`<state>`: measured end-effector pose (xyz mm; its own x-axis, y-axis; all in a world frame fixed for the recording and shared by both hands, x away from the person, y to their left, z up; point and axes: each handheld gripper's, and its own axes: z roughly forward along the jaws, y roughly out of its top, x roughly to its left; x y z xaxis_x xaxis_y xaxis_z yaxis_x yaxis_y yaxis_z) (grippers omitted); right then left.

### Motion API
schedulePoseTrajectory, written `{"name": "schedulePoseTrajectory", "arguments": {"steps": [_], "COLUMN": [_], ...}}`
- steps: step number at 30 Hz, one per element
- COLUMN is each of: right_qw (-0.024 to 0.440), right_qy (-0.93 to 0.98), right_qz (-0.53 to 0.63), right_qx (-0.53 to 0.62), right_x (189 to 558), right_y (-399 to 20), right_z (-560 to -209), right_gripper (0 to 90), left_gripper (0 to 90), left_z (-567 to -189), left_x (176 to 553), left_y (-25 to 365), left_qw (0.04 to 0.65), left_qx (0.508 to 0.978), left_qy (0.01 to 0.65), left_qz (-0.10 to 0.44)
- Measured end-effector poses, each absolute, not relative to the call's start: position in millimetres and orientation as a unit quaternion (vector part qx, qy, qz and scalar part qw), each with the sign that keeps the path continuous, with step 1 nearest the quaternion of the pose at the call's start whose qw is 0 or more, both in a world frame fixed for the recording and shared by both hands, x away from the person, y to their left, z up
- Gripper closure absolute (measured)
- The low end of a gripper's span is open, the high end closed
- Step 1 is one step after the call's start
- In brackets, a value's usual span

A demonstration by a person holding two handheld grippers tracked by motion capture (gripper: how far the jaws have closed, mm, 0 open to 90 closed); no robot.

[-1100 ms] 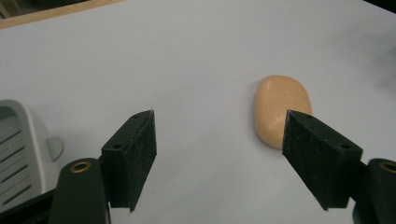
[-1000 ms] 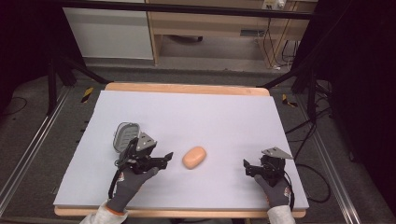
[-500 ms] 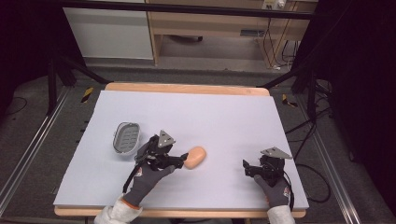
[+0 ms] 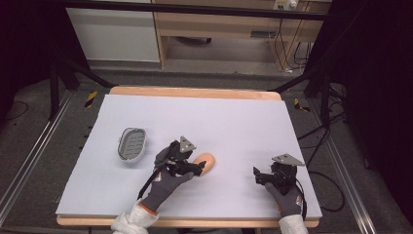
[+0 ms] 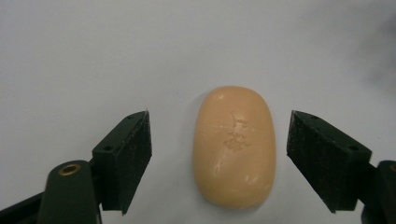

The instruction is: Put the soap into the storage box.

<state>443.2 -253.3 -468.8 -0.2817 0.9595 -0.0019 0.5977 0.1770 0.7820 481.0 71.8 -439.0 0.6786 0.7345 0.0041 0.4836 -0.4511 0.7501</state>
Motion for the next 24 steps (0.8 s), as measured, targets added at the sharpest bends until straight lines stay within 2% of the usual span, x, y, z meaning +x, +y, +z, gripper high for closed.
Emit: {"name": "schedulePoseTrajectory", "arguments": {"steps": [24], "right_qw": [0.258], "right_qy": [0.725], "right_qz": [0.345], "right_qx": [0.538], "right_x": [444], "right_y": [-253], "right_z": [-470], "right_gripper": [6.1], "left_gripper": [22.4], "left_z": [-467], "left_x": [493], "left_y": [46], "left_qw": [0.334], "left_qx": [0.858], "left_qy": [0.361], "left_qz": [0.150]}}
